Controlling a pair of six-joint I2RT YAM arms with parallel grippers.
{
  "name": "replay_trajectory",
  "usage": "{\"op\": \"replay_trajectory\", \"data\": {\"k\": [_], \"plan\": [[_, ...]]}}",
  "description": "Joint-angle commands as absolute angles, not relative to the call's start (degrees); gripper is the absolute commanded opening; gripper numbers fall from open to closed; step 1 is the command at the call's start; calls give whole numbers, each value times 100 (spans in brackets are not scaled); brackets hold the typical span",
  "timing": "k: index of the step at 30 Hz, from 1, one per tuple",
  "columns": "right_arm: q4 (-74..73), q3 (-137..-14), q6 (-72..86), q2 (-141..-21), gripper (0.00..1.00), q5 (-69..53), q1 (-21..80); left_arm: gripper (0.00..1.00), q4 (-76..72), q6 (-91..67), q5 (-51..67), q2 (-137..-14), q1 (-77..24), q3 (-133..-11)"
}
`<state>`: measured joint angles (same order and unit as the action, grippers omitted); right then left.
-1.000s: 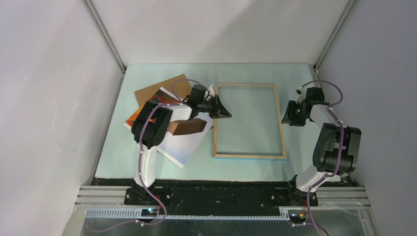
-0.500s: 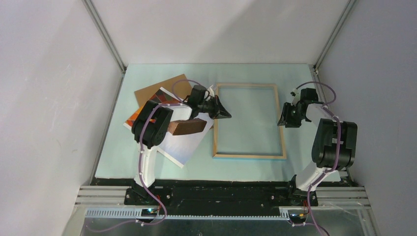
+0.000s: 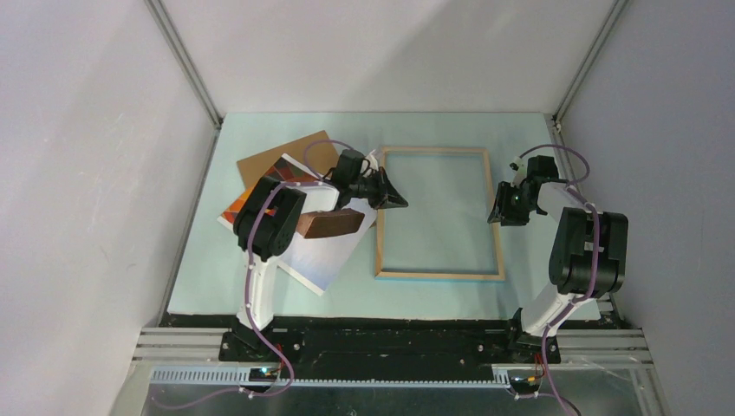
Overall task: Put the photo into the frame
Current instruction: Place the photo frame item in the photo frame.
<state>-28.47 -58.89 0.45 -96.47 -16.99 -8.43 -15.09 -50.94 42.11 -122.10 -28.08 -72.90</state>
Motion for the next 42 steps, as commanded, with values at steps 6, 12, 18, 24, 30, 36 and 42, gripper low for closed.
{"op": "replay_trajectory", "data": {"k": [6, 12, 18, 24, 30, 36, 42], "plan": [[-2827, -6065, 13, -9694, 46, -1705, -825, 0, -1593, -5018, 4139, -12297, -2777, -7569], [-2814, -6065, 19, -9704, 46, -1706, -818, 0, -1596, -5043, 4155, -12303, -2782, -7559], [-2800, -6065, 20, -9714, 46, -1711, -820, 0, -1600, -5199, 4202, -12320, -2806, -7535], [-2808, -6067, 18, -9730, 46, -1731, -818, 0, -1626, -5414, 4296, -12322, -2834, -7544], [-2818, -6069, 18, -9776, 46, -1740, -811, 0, -1747, -5646, 4344, -12304, -2846, -7495], [-2838, -6065, 18, -9824, 46, -1740, -792, 0, -1911, -5853, 4362, -12325, -2855, -7428], [-2861, -6067, 18, -9861, 46, -1740, -782, 0, -2028, -5974, 4447, -12349, -2864, -7432]]}}
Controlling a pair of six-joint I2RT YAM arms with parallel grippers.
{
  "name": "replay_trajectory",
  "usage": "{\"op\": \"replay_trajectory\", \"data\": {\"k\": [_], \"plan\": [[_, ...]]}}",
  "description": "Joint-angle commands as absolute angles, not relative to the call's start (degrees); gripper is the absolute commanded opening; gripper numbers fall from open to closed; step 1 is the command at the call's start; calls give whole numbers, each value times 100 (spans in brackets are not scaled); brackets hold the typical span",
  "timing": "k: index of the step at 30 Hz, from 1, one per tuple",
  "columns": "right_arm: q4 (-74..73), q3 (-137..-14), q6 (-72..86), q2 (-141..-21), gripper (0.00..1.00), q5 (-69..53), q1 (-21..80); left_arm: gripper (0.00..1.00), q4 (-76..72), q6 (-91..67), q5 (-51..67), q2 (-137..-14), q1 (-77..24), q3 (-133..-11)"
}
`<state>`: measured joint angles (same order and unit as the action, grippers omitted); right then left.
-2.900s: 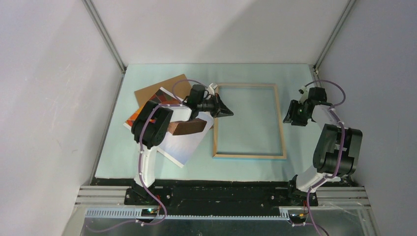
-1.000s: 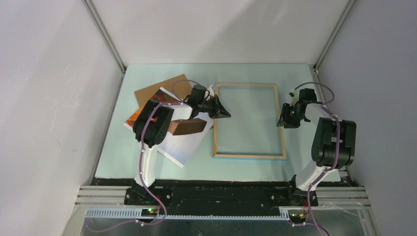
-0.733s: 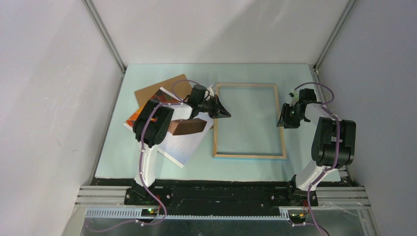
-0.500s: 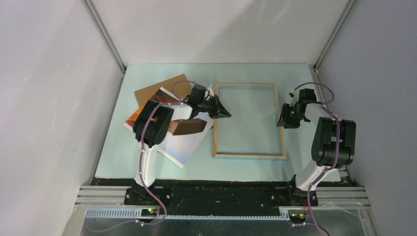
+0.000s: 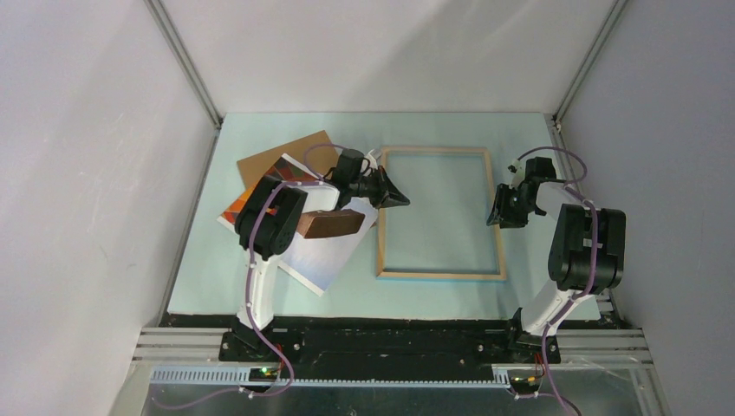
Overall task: Put the photo into the frame
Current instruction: Place the photo frame item in the photo frame.
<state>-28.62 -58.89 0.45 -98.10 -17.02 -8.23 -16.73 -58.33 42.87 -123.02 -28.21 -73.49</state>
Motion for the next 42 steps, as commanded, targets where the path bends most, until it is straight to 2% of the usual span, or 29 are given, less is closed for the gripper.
{"op": "replay_trajectory", "data": {"k": [1, 42], "plan": [[-2862, -6069, 18, -9868, 46, -1740, -782, 0, -2034, -5991, 4447, -12353, -2865, -7430], [-2964, -6130, 13, -10031, 46, -2282, -831, 0, -1883, -5789, 4136, -12638, -3005, -7355]]}}
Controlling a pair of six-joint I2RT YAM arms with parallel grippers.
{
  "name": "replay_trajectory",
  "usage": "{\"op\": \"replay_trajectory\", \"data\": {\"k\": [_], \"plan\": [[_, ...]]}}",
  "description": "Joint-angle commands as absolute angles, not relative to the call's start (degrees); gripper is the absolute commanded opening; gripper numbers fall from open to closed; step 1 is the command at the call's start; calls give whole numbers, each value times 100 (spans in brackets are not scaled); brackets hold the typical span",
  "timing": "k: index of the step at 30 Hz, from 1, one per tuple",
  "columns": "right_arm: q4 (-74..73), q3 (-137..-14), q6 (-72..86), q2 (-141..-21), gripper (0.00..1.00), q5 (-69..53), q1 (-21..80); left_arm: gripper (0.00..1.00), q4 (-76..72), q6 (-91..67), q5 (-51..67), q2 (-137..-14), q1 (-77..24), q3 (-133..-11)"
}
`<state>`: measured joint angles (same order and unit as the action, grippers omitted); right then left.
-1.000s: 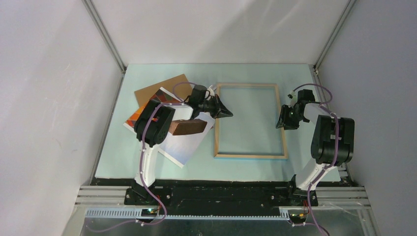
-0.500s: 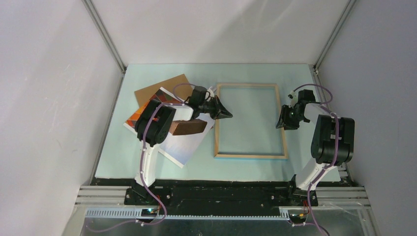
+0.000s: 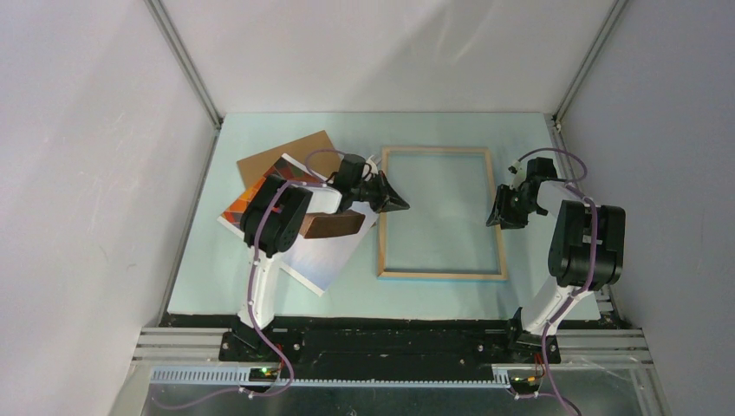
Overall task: Put the photo into the frame
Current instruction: Place the photo frame item in the photo frame.
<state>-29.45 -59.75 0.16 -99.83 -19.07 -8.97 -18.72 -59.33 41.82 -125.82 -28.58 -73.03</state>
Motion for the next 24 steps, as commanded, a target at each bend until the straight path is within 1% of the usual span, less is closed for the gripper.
{"op": "replay_trajectory", "data": {"k": [1, 4, 10, 13, 18, 24], "plan": [[-2963, -6128, 14, -10022, 46, -2267, -827, 0, -1851, -5758, 4125, -12647, -3006, -7374], [-2971, -6141, 17, -9998, 46, -2228, -818, 1, -1679, -5665, 4078, -12663, -3006, -7427], [-3004, -6167, 18, -9973, 46, -2166, -796, 7, -1332, -5468, 3987, -12652, -3005, -7534], [-3010, -6182, 17, -9960, 46, -2127, -791, 12, -1191, -5403, 3945, -12644, -3006, -7582], [-3031, -6199, 18, -9933, 46, -2094, -787, 18, -1011, -5260, 3868, -12608, -3014, -7597], [-3056, -6224, 16, -9941, 47, -2062, -774, 30, -752, -5115, 3763, -12571, -3019, -7636]]}}
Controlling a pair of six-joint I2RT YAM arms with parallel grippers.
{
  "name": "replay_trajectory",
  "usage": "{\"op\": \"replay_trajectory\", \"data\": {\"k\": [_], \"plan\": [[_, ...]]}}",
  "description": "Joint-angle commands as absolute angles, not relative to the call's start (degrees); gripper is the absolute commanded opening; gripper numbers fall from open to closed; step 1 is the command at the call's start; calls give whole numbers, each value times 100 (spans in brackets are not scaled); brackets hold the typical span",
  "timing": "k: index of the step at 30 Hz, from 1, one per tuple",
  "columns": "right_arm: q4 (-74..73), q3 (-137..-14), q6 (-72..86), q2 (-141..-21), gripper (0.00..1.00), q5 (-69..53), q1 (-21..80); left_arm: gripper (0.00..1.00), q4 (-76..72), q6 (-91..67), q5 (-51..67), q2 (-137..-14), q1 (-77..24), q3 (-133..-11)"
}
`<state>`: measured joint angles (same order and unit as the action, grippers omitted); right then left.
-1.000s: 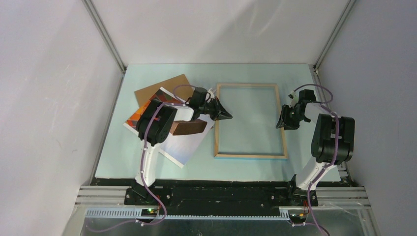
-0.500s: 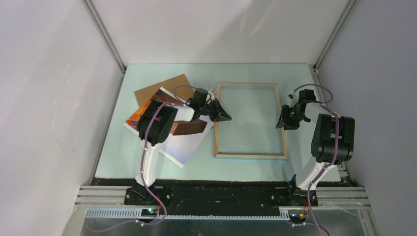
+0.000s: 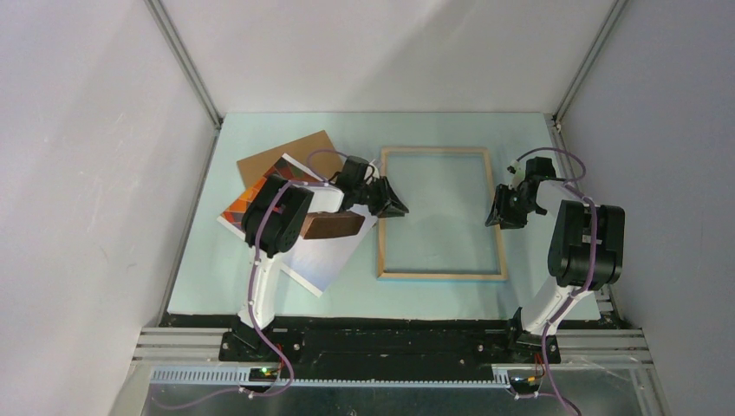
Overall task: Put the photo into the frame
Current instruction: Place the photo frame item in the photo frame.
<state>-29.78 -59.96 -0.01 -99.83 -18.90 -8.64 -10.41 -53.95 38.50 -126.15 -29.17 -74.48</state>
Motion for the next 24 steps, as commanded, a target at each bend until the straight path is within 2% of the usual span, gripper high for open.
{"op": "replay_trajectory", "data": {"k": [1, 8, 21, 24], "plan": [[-3056, -6232, 17, -9934, 47, -2059, -774, 32, -727, -5086, 3758, -12551, -3021, -7641], [-3060, -6238, 17, -9944, 47, -2051, -773, 48, -440, -4941, 3682, -12518, -3084, -7723], [-3063, -6239, -140, -9920, 47, -2026, -773, 65, 405, -4536, 3289, -12304, -3131, -7929], [-3059, -6234, -141, -9931, 47, -2022, -773, 65, 550, -4456, 3219, -12274, -3129, -7994]]}}
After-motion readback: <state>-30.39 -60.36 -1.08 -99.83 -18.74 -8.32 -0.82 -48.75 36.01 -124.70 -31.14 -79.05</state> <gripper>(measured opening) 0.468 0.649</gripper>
